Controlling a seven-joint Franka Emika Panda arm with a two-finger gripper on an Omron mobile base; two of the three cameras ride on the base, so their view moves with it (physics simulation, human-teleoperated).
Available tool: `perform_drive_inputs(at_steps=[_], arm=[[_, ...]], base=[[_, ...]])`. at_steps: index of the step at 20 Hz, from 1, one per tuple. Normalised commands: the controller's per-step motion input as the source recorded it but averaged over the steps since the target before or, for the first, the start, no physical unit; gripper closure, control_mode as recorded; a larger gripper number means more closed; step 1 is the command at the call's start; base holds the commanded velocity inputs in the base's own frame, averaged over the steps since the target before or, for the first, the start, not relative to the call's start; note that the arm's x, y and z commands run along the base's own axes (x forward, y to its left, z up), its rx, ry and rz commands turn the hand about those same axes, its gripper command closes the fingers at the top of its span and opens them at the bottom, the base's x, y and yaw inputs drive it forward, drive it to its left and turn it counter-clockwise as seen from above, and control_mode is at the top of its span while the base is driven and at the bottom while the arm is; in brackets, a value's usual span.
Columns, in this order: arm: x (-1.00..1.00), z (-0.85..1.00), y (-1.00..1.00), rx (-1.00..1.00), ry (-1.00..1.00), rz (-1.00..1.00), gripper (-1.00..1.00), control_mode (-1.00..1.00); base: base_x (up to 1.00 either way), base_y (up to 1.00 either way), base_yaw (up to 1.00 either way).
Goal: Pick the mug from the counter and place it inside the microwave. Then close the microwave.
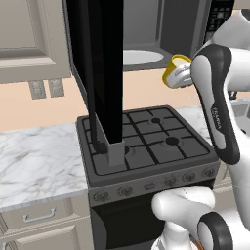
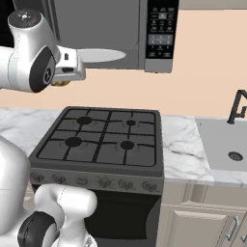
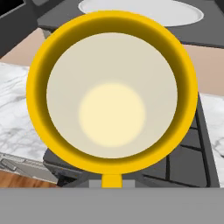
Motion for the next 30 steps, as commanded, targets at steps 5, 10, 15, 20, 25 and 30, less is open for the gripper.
perform_drive_inputs(at_steps=[5, 10, 15, 20, 25, 30], arm=[[0.02, 0.43, 0.0, 0.0, -0.01, 0.0, 1.0, -1.0], [0.18, 0.08, 0.0, 0.0, -0.05, 0.0, 1.0, -1.0], [0.45, -0.06, 0.0, 0.0, -0.09, 0.0, 1.0, -1.0], [0.33, -0.02, 0.04, 0.0, -0.09, 0.0, 1.0, -1.0], [0.31, 0.0, 0.16, 0.0, -0.01, 0.0, 1.0, -1.0], [0.19, 0.0, 0.22, 0.0, 0.04, -0.02, 1.0, -1.0]], base=[[0.0, 0.0, 0.0], [0.0, 0.0, 0.0], [0.0, 0.0, 0.0], [0.0, 0.0, 0.0], [0.0, 0.0, 0.0], [0.0, 0.0, 0.0]])
